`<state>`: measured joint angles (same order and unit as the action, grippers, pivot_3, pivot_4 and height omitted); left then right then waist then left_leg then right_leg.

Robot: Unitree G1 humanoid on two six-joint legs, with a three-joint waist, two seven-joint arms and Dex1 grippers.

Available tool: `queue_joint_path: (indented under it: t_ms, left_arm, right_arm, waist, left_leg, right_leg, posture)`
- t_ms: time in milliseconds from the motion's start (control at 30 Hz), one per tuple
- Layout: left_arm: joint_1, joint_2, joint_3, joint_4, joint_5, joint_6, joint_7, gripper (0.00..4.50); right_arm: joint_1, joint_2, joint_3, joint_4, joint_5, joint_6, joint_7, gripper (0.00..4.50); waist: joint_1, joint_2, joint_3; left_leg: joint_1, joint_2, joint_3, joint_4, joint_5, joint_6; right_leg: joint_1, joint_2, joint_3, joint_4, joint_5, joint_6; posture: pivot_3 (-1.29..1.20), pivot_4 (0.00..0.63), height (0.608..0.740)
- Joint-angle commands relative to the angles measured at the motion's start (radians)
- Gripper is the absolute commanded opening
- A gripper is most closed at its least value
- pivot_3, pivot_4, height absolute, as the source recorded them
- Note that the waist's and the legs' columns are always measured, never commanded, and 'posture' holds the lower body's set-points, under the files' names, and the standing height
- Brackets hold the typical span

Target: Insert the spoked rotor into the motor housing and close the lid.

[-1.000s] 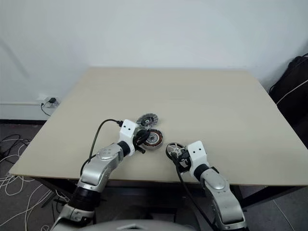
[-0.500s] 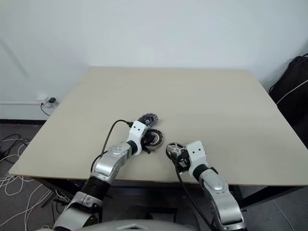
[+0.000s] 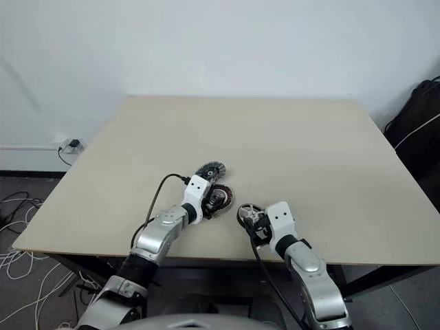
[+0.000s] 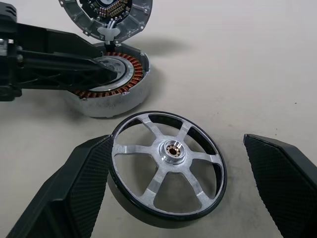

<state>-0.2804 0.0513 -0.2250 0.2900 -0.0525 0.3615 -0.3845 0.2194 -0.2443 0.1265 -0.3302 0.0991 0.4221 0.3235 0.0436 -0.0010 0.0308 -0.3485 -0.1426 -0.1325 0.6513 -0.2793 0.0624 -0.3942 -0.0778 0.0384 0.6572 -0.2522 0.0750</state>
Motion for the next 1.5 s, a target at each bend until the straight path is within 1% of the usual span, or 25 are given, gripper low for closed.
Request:
queue_joint_path:
  t_ms: [33, 100, 133, 167, 200, 233, 300, 367, 467, 567, 667, 700, 733, 800, 933, 967, 1167, 1300, 1500]
  left_arm:
    - [0.008, -0.003, 0.011, -0.113, -0.028, -0.013, -0.023, 2.64]
    - [0.019, 0.003, 0.01, -0.135, -0.026, -0.004, -0.021, 2.64]
    - [0.029, 0.007, 0.01, -0.147, -0.024, -0.001, -0.019, 2.24]
    - [0.038, 0.011, 0.009, -0.158, -0.022, 0.002, -0.016, 2.04]
    - [0.048, 0.015, 0.011, -0.17, -0.021, 0.005, -0.013, 1.73]
    - [0.055, 0.017, 0.011, -0.178, -0.021, 0.008, -0.011, 1.32]
    - [0.08, 0.026, 0.012, -0.209, -0.023, 0.014, -0.01, 0.74]
    - [0.106, 0.036, 0.014, -0.242, -0.025, 0.021, -0.007, 0.02]
    - [0.145, 0.053, 0.019, -0.286, -0.024, 0.025, -0.003, 0.01]
    - [0.195, 0.077, 0.027, -0.342, -0.029, 0.024, -0.012, 0.0]
    - [0.244, 0.097, 0.031, -0.384, -0.024, 0.012, -0.009, 0.0]
    - [0.259, 0.102, 0.033, -0.394, -0.021, 0.006, -0.006, 0.0]
    - [0.277, 0.106, 0.038, -0.405, -0.025, 0.002, -0.004, 0.0]
    - [0.303, 0.108, 0.046, -0.417, -0.028, -0.011, 0.004, 0.0]
    - [0.36, 0.117, 0.039, -0.428, 0.003, -0.074, 0.028, 0.0]
    - [0.375, 0.121, 0.033, -0.43, 0.01, -0.086, 0.027, 0.0]
    - [0.436, 0.135, 0.024, -0.446, 0.012, -0.101, 0.016, 0.0]
    - [0.445, 0.142, 0.025, -0.452, 0.016, -0.102, 0.025, 0.0]
    - [0.456, 0.14, 0.027, -0.46, 0.011, -0.105, 0.035, 0.0]
  right_arm:
    - [-0.011, 0.0, -0.007, -0.035, 0.007, -0.019, 0.003, 4.5]
    - [-0.009, 0.0, -0.006, -0.036, 0.008, -0.019, 0.004, 4.5]
    - [-0.009, -0.001, -0.004, -0.035, 0.007, -0.019, 0.005, 4.5]
    - [-0.009, 0.0, -0.003, -0.035, 0.007, -0.019, 0.005, 4.5]
    - [-0.01, 0.0, -0.002, -0.035, 0.007, -0.018, 0.005, 4.5]
    - [-0.011, 0.0, -0.001, -0.035, 0.006, -0.018, 0.006, 4.5]
    - [-0.015, 0.0, -0.001, -0.037, 0.009, -0.015, 0.009, 4.5]
    - [-0.018, 0.001, 0.0, -0.042, 0.012, -0.01, 0.011, 4.5]
    - [-0.028, 0.0, 0.001, -0.047, 0.019, 0.005, 0.015, 4.5]
    - [-0.059, -0.004, 0.014, -0.048, 0.007, 0.044, 0.012, 3.88]
    - [-0.101, -0.017, 0.039, -0.041, -0.024, 0.09, 0.004, 2.91]
    - [-0.116, -0.022, 0.049, -0.041, -0.035, 0.104, 0.0, 2.5]
    - [-0.134, -0.023, 0.059, -0.042, -0.039, 0.123, 0.0, 2.24]
    - [-0.164, -0.024, 0.075, -0.043, -0.047, 0.156, 0.0, 1.51]
    - [-0.262, -0.001, 0.125, -0.002, -0.083, 0.228, -0.019, 0.17]
    - [-0.284, 0.008, 0.134, 0.011, -0.087, 0.24, -0.022, 0.05]
    - [-0.413, 0.072, 0.19, 0.118, -0.108, 0.308, -0.035, 0.05]
    - [-0.483, 0.108, 0.227, 0.219, -0.129, 0.303, -0.041, 0.05]
    - [-0.552, 0.163, 0.235, 0.34, -0.141, 0.277, -0.049, 0.05]
  waist:
    - [0.0, 0.0, 0.0]
    - [0.0, 0.0, 0.0]
    - [0.0, 0.0, 0.0]
    - [0.0, 0.0, 0.0]
    - [-0.001, 0.0, 0.0]
    - [-0.001, 0.0, 0.0]
    - [-0.001, 0.0, 0.0]
    - [-0.001, 0.0, 0.0]
    - [0.0, 0.0, 0.0]
    - [-0.001, 0.0, 0.0]
    - [-0.001, 0.0, 0.0]
    - [-0.001, 0.0, 0.0]
    - [0.0, 0.0, 0.0]
    - [0.0, 0.0, 0.0]
    - [0.0, 0.0, 0.0]
    - [0.0, 0.0, 0.0]
    - [0.0, 0.0, 0.0]
    - [-0.003, 0.001, 0.0]
    - [-0.006, 0.001, 0.0]
  left_leg:
    - [0.0, 0.0, 0.0, 0.0, 0.0, 0.0]
    - [0.0, 0.0, 0.0, 0.0, 0.0, 0.0]
    - [0.0, 0.0, 0.0, 0.0, 0.0, 0.0]
    - [0.0, 0.0, 0.0, 0.0, 0.0, 0.0]
    - [0.0, 0.0, 0.0, 0.0, 0.0, 0.0]
    - [0.0, 0.0, 0.0, 0.0, 0.0, 0.0]
    - [0.0, 0.0, 0.0, 0.0, 0.0, 0.0]
    - [0.0, 0.0, 0.0, 0.0, 0.0, 0.0]
    - [0.0, 0.0, 0.0, 0.0, 0.0, 0.0]
    - [0.0, 0.0, 0.0, 0.0, 0.0, 0.0]
    - [0.0, 0.001, 0.0, 0.0, 0.0, 0.0]
    - [0.0, 0.001, 0.0, 0.0, 0.0, 0.0]
    - [0.0, 0.001, 0.0, 0.0, 0.0, 0.0]
    - [0.0, 0.001, 0.0, 0.0, 0.0, 0.0]
    - [0.0, 0.0, 0.001, 0.0, 0.0, 0.0]
    - [0.0, 0.0, 0.0, 0.0, 0.0, 0.0]
    - [0.0, 0.0, 0.0, 0.0, 0.0, 0.0]
    - [0.0, 0.0, 0.0, -0.001, 0.0, 0.0]
    - [0.0, 0.0, 0.001, -0.001, 0.0, 0.0]
  right_leg:
    - [0.0, 0.0, 0.0, 0.0, 0.0, 0.0]
    - [0.0, 0.0, 0.0, 0.0, 0.0, 0.0]
    - [0.0, 0.0, 0.0, 0.0, 0.0, 0.0]
    - [0.0, 0.0, 0.0, 0.0, 0.0, 0.0]
    - [0.0, 0.0, 0.0, 0.0, 0.0, 0.0]
    - [0.0, 0.0, 0.0, 0.0, 0.0, 0.0]
    - [0.0, 0.0, 0.0, 0.0, 0.0, 0.0]
    - [0.0, 0.0, 0.0, 0.0, 0.0, 0.0]
    - [0.0, 0.0, 0.0, 0.0, 0.0, 0.0]
    - [0.0, 0.0, 0.0, 0.0, 0.0, 0.0]
    - [0.0, 0.0, 0.0, 0.0, 0.0, 0.0]
    - [0.0, 0.0, 0.0, 0.0, 0.0, 0.0]
    - [0.0, 0.0, 0.0, 0.0, 0.0, 0.0]
    - [0.0, 0.0, 0.0, 0.0, 0.0, 0.0]
    - [0.0, 0.0, 0.0, 0.0, 0.001, -0.002]
    - [0.0, 0.0, 0.0, 0.0, 0.001, -0.002]
    - [0.0, 0.0, -0.001, 0.0, 0.002, -0.003]
    - [-0.001, 0.001, -0.001, 0.001, 0.002, -0.003]
    - [-0.001, 0.002, -0.001, 0.001, 0.002, -0.003]
  posture:
    - [0.0, 0.0, 0.74]
    - [0.0, 0.0, 0.74]
    - [0.0, 0.0, 0.74]
    - [0.0, 0.0, 0.74]
    - [0.0, 0.0, 0.74]
    - [0.0, 0.0, 0.74]
    - [0.0, 0.0, 0.74]
    - [0.0, 0.0, 0.74]
    - [0.0, 0.0, 0.74]
    - [0.0, 0.0, 0.74]
    - [0.0, 0.0, 0.74]
    - [0.0, 0.0, 0.74]
    - [0.0, 0.0, 0.74]
    - [0.0, 0.0, 0.74]
    - [0.0, 0.0, 0.74]
    - [0.0, 0.0, 0.74]
    - [0.0, 0.0, 0.74]
    - [0.0, 0.0, 0.74]
    - [0.0, 0.0, 0.74]
